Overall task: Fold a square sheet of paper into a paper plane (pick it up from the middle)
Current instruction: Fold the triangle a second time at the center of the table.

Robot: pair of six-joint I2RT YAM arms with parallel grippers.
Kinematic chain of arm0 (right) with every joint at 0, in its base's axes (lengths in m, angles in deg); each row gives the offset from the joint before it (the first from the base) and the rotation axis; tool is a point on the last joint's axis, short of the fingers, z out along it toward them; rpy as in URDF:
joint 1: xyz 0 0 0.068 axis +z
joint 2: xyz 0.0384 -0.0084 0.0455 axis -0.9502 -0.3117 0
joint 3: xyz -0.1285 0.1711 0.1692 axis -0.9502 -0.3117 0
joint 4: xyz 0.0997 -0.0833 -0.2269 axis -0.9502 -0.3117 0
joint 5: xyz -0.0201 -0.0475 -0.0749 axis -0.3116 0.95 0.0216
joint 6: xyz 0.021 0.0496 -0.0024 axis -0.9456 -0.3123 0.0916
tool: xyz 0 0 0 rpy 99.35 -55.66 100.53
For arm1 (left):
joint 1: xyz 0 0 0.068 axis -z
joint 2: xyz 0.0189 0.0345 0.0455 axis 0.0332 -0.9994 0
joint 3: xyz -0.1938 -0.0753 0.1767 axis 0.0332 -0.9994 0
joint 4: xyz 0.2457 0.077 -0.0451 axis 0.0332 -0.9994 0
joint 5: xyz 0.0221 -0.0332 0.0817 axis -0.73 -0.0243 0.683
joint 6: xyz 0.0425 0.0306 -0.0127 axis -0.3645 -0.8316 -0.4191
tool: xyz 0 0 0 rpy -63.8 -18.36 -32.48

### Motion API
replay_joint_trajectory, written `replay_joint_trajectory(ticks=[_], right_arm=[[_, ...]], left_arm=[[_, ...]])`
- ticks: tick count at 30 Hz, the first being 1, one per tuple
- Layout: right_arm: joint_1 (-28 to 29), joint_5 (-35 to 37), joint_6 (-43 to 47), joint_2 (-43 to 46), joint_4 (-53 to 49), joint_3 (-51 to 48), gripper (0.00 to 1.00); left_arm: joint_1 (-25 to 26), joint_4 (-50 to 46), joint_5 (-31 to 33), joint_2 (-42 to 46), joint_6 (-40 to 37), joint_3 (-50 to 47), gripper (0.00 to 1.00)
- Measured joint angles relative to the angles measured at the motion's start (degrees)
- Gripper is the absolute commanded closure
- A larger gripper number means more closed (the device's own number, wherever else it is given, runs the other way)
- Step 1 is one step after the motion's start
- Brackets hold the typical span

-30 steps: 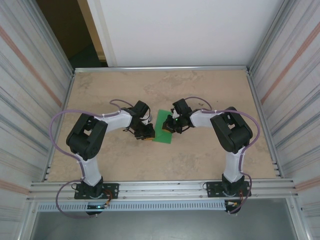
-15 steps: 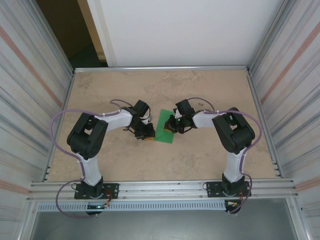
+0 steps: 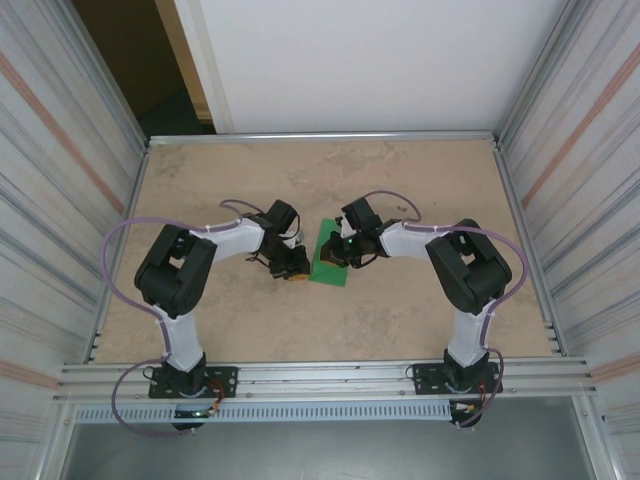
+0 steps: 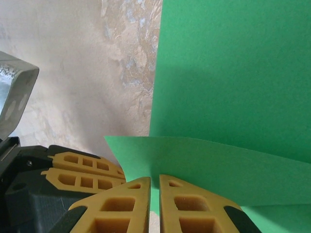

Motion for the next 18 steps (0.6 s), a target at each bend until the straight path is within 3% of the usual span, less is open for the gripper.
replay_joint_trajectory(ticks=[9, 18], right_arm=[[-1.1, 5.1, 0.0, 6.7, -2.9, -3.6, 0.82], [-1.7, 7.9, -0.3, 12.9, -6.1, -8.1, 0.85]], left_arm=[[0.5, 5.9, -4.6, -0.6, 0.6, -1.1, 0.84], [0.7, 12.0, -2.8, 4.8, 0.8, -4.6, 0.79]])
